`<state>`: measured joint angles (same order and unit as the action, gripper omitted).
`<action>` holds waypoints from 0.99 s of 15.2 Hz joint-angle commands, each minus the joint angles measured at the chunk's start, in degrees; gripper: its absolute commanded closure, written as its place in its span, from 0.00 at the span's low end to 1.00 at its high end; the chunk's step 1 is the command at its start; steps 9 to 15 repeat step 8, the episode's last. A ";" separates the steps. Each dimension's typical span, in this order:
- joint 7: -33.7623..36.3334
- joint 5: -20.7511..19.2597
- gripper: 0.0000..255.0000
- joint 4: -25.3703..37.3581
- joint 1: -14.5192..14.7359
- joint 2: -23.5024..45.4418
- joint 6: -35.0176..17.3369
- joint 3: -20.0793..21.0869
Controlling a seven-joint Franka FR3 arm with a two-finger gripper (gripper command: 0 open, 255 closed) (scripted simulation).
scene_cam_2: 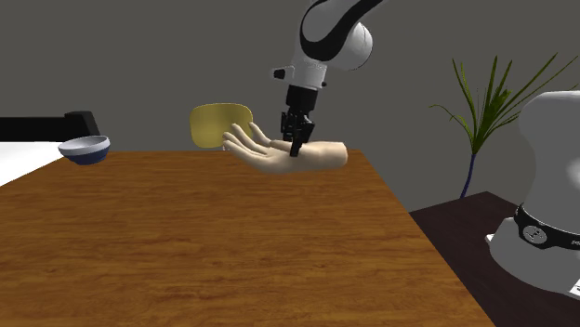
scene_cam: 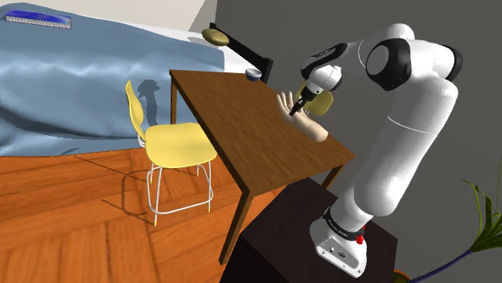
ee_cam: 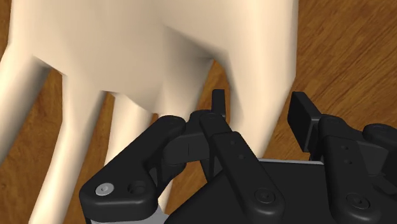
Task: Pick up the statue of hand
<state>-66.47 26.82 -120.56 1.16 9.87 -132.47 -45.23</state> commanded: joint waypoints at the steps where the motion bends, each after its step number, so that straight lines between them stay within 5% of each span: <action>1: 1.16 -1.48 1.00 0.58 0.35 -1.14 1.00 -0.44; 6: 3.92 -4.80 1.00 2.14 1.05 -3.65 3.76 -1.16; 15: 4.00 -4.90 1.00 2.19 1.06 -3.73 3.84 -1.17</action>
